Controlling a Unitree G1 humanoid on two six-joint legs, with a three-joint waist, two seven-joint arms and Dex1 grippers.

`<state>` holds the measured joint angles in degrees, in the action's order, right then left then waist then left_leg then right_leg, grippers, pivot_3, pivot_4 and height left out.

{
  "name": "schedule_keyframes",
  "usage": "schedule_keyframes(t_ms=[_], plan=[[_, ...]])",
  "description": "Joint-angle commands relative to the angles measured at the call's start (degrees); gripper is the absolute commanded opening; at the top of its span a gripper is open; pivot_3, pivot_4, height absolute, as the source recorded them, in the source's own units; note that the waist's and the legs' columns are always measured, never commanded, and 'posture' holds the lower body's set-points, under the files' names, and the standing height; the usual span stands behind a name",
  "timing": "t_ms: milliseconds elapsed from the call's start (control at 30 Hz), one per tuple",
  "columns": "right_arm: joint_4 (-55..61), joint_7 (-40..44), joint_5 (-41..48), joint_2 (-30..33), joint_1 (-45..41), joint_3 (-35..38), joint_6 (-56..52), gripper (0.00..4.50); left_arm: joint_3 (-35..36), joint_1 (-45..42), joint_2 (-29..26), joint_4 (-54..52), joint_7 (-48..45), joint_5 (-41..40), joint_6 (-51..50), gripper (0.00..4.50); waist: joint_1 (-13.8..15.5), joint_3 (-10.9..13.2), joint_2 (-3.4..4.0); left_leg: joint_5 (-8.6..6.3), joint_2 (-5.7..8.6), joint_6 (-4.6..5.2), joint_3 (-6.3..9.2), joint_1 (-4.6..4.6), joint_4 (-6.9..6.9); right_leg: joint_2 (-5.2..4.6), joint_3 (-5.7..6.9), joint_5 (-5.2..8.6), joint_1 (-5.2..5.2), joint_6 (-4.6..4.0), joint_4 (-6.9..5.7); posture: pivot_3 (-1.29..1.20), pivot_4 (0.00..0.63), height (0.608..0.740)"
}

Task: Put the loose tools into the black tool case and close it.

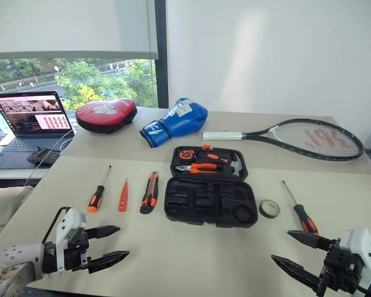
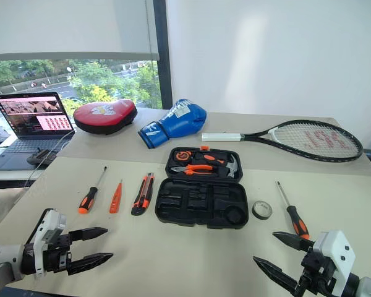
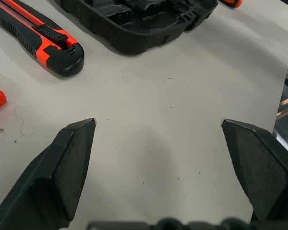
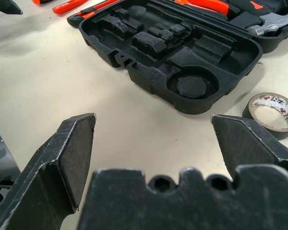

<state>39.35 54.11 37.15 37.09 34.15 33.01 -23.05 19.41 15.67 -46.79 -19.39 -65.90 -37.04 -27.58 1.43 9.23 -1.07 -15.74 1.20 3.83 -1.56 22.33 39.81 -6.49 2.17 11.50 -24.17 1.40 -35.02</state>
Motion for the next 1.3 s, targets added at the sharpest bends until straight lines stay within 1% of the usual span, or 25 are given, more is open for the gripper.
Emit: schedule_keyframes(t_ms=[33,100,167,233,300,333,433,500,567,600,633,667,767,867,933,967,1000,1100,1133,1167,1200,1267,1300], plan=[[0.87,-0.81,2.4,-1.67,-2.64,-0.66,2.21,4.46,1.71,-1.69,2.58,-2.41,6.13,-1.23,-1.05,4.5,0.0,0.0,0.0,0.0,0.0,0.0,0.0,0.0,0.0,0.01,0.0,0.0,0.0,0.0,0.0,0.0,0.15,0.74],[2.41,-2.83,7.37,-3.47,-7.07,-3.06,1.49,4.46,3.45,-5.4,6.66,-3.84,16.48,-4.68,-6.33,4.5,0.01,0.01,-0.02,0.0,-0.03,0.0,0.01,-0.05,-0.01,0.04,0.02,-0.03,0.01,0.07,0.04,0.0,0.15,0.74],[4.29,-3.06,8.42,-3.31,-10.35,-5.21,1.26,4.46,5.97,-9.45,9.43,-4.15,26.84,-6.58,-12.18,4.5,-0.02,0.02,-0.03,0.01,-0.05,-0.01,0.01,-0.04,0.05,0.03,0.0,-0.05,0.02,0.27,0.0,0.0,0.15,0.74],[5.93,-2.78,9.78,-2.94,-12.32,-6.8,1.38,4.46,6.77,-12.57,9.33,-4.93,35.19,-4.99,-18.0,4.5,-0.01,0.01,-0.08,0.06,-0.05,-0.07,0.02,-0.05,0.07,0.08,0.01,-0.1,0.04,0.31,-0.04,0.0,0.15,0.74],[8.37,-2.71,12.6,-1.65,-14.69,-8.36,0.66,4.46,7.64,-19.01,9.25,-4.42,46.84,-4.27,-29.38,4.5,0.06,0.01,-0.08,0.07,-0.03,-0.1,0.02,-0.08,0.03,0.41,0.03,-0.19,0.03,0.14,-0.12,0.0,0.15,0.74],[9.41,-2.87,13.84,-0.75,-15.69,-9.02,0.09,4.46,6.58,-21.31,7.7,-4.1,49.78,-2.64,-33.11,4.5,0.19,0.02,-0.09,0.07,0.01,-0.1,0.03,-0.08,0.03,0.44,0.03,-0.19,0.03,0.15,-0.16,0.0,0.15,0.74],[11.44,-4.95,17.46,1.59,-18.04,-10.18,-1.53,4.46,5.01,-26.46,5.23,-1.54,52.58,-0.26,-37.52,4.5,0.14,0.06,-0.2,0.08,0.14,-0.1,0.02,-0.04,0.04,0.54,0.06,-0.19,0.01,0.15,-0.21,0.0,0.15,0.74],[12.19,-6.98,19.09,2.65,-19.42,-10.68,-2.27,4.46,3.29,-30.84,4.08,3.66,54.73,1.34,-43.03,4.5,0.14,0.05,-0.21,0.06,0.16,-0.12,0.02,-0.06,0.03,0.53,0.06,-0.19,0.02,0.15,-0.19,0.0,0.15,0.74],[12.12,-7.6,18.52,3.63,-20.38,-11.41,-2.41,4.46,0.0,-35.43,3.9,9.74,54.99,2.96,-45.95,4.5,0.15,0.05,-0.21,0.06,0.2,-0.12,0.01,-0.08,0.02,0.53,0.07,-0.19,0.01,0.15,-0.2,0.0,0.15,0.74],[12.19,-8.06,18.21,3.89,-20.77,-11.84,-2.44,4.49,-0.38,-37.15,4.38,12.05,55.12,3.21,-47.47,4.24,0.15,0.06,-0.22,0.06,0.22,-0.12,0.01,-0.08,0.02,0.54,0.08,-0.18,0.02,0.15,-0.21,0.0,0.15,0.74],[12.41,-8.78,18.26,4.09,-21.18,-12.28,-2.6,4.5,-1.47,-38.15,4.07,13.79,54.19,3.34,-48.37,3.96,0.22,0.06,-0.23,0.07,0.23,-0.13,0.0,-0.07,0.02,0.55,0.07,-0.19,0.01,0.15,-0.21,0.0,0.15,0.74],[12.65,-9.45,18.65,4.32,-21.51,-12.48,-2.76,4.5,-2.68,-38.81,3.82,14.83,53.55,3.95,-48.11,3.78,0.23,0.09,-0.28,0.07,0.25,-0.13,0.0,-0.07,0.03,0.55,0.09,-0.18,0.01,0.15,-0.26,0.0,0.15,0.74],[13.26,-10.71,19.11,5.04,-21.7,-12.63,-2.77,4.5,-5.1,-39.95,3.22,16.92,51.4,5.59,-46.53,2.59,0.25,0.08,-0.28,0.08,0.25,-0.16,0.0,-0.07,0.02,0.52,0.06,-0.19,0.0,0.14,-0.25,0.0,0.15,0.74],[13.98,-11.59,17.48,5.25,-19.45,-11.97,-2.47,4.5,-2.16,-41.11,4.48,16.86,48.75,4.9,-42.11,1.46,0.63,0.08,-0.28,0.08,0.23,-0.17,0.01,-0.05,0.01,0.41,0.05,-0.19,-0.03,0.13,-0.25,0.0,0.15,0.74],[14.53,-12.9,16.77,5.08,-18.13,-11.7,-2.43,4.5,0.45,-42.42,5.75,15.89,46.43,3.15,-38.57,0.88,0.86,0.09,-0.31,0.08,0.22,-0.17,0.01,-0.01,0.01,0.33,0.04,-0.19,-0.06,0.13,-0.24,0.0,0.15,0.74],[14.87,-14.14,17.19,4.68,-17.54,-11.56,-2.62,4.5,1.99,-43.9,6.77,15.44,45.15,1.29,-37.98,0.88,0.89,0.09,-0.33,0.08,0.22,-0.17,0.01,0.03,0.01,0.3,0.03,-0.19,-0.09,0.12,-0.24,0.0,0.15,0.74],[15.2,-15.75,17.89,4.09,-16.91,-11.21,-2.76,4.5,2.34,-45.39,7.95,14.51,42.03,-0.45,-35.06,0.88,1.08,0.11,-0.38,0.08,0.2,-0.17,0.02,0.05,0.02,0.16,0.01,-0.21,-0.09,0.1,-0.19,0.0,0.15,0.74],[17.0,-18.52,16.34,2.08,-14.46,-9.35,-0.74,4.5,-7.86,-50.75,6.48,10.96,22.77,-6.38,-33.77,0.88,1.49,0.13,-0.59,0.07,0.19,-0.32,0.12,0.24,0.08,0.02,0.02,-0.25,-0.16,0.05,-0.16,0.0,0.15,0.74],[17.37,-18.87,16.27,1.69,-13.82,-8.83,-0.3,4.5,-10.29,-52.24,6.47,10.98,18.98,-7.26,-33.7,0.88,1.65,0.12,-0.58,0.11,0.22,-0.37,0.12,0.31,0.09,0.09,0.08,-0.25,-0.17,0.05,-0.15,0.0,0.15,0.74],[18.04,-19.14,16.01,1.73,-13.04,-8.08,-0.13,4.5,-16.15,-53.4,5.06,11.33,12.88,-3.4,-28.19,0.88,1.65,0.11,-0.53,0.28,0.29,-0.64,0.11,0.3,0.1,0.25,0.15,-0.25,-0.15,0.05,-0.16,0.0,0.15,0.74],[19.0,-19.47,16.36,1.96,-12.12,-7.25,-0.26,4.5,-22.36,-54.99,4.13,13.03,6.23,1.72,-20.74,0.88,1.37,0.06,-0.45,0.31,0.32,-0.57,-0.01,0.26,0.09,0.25,0.12,-0.25,-0.15,0.06,-0.14,0.0,0.15,0.74],[20.38,-21.2,17.93,2.75,-10.31,-5.54,0.09,4.5,-32.39,-60.31,5.27,20.03,-1.97,9.84,-10.5,0.88,1.04,-0.03,-0.29,0.27,0.36,-0.47,-0.21,0.14,0.05,0.26,-0.01,-0.26,-0.07,0.08,-0.07,0.0,0.15,0.74],[20.61,-22.65,18.43,3.34,-9.6,-5.15,0.87,4.5,-36.76,-63.7,6.86,26.29,-4.86,15.1,-3.05,0.88,0.91,-0.02,-0.28,0.23,0.41,-0.39,-0.35,0.04,0.02,0.28,-0.04,-0.25,0.01,0.08,-0.04,0.0,0.15,0.74]])
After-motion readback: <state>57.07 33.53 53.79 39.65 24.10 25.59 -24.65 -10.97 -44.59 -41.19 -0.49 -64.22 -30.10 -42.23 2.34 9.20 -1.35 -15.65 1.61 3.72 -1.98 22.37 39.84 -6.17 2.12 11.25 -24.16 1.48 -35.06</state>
